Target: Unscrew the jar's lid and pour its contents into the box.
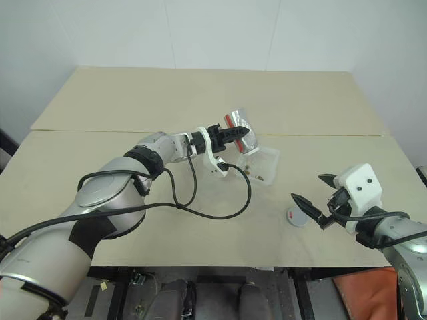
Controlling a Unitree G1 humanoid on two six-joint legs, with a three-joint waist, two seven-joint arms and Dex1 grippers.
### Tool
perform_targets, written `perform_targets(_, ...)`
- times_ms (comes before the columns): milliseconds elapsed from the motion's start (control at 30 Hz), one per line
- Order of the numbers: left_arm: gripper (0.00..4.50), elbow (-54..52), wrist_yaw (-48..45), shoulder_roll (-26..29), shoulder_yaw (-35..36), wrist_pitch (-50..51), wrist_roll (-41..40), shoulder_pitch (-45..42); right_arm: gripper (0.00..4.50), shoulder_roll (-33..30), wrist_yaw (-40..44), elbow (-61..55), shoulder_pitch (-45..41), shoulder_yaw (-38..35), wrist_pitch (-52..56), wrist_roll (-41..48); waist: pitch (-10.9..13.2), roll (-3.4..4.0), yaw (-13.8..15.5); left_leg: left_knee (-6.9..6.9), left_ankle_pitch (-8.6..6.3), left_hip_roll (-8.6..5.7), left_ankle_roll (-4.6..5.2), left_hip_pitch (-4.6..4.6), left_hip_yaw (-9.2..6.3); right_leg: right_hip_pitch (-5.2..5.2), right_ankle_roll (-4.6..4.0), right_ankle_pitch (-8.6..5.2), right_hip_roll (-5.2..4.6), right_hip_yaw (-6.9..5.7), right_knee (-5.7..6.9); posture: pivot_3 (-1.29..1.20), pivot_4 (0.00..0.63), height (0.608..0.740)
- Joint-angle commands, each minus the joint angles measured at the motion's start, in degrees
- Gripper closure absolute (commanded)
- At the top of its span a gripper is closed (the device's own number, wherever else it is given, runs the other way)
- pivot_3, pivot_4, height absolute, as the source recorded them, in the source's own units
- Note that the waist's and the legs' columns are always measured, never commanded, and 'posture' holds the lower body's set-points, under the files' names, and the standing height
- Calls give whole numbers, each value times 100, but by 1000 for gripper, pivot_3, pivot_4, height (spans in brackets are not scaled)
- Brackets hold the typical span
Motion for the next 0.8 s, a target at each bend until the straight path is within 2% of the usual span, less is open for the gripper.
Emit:
perform_targets(33,2515,2,-688,-77,830,-347,-928,18,6,-46,-46,-115,-10,-166,-80,-43,0,0,5,2,0,0,0,-2,0,-1,0,0,-1,0,1,0,150,740)
perform_targets(100,2515,-6,-1302,-89,1358,-635,-1495,138,6,-34,-56,-93,-22,-121,-93,-70,-1,1,2,4,0,1,0,-3,1,-3,0,0,-2,0,3,0,150,740)
perform_targets(267,2515,-145,-3635,-252,3501,-990,-3836,699,6,-4,-47,-40,-28,-44,-138,-148,-3,5,-19,12,1,2,0,-2,2,-5,-2,0,-1,0,13,0,150,740)
perform_targets(367,2515,-378,-5186,-456,4923,-661,-5456,1079,6,-3,-20,5,-49,-12,-158,-167,-3,5,-24,29,0,5,0,-3,2,-5,-3,1,0,0,23,0,150,740)
perform_targets(467,2515,-943,-6477,-626,5921,-97,-6761,1561,6,-24,19,108,-163,84,-202,-192,-4,7,-29,53,-2,8,5,-3,1,4,-2,1,2,-2,35,0,150,740)
perform_targets(567,2515,-2003,-7106,-843,6458,687,-7710,2145,6,-21,64,254,-306,188,-238,-199,-5,9,-38,62,-3,8,7,9,-4,25,3,4,1,-3,35,0,150,740)
perform_targets(633,2515,-2997,-7248,-964,6558,1182,-8106,2682,6,-1,109,322,-440,310,-255,-182,-6,10,-40,63,-4,7,8,16,-10,33,4,6,1,-2,34,0,150,740)
perform_targets(700,2515,-4179,-7136,-1058,6498,1592,-8290,3407,6,-5,151,366,-507,405,-327,-232,-7,11,-37,62,-4,8,8,17,-26,34,5,7,2,-1,30,0,150,740)
perform_targets(800,2515,-5452,-6606,-1133,6341,1487,-8050,4510,6,21,169,456,-581,474,-346,-237,-10,16,-46,60,-6,10,11,23,-40,36,5,7,3,8,29,0,150,740)
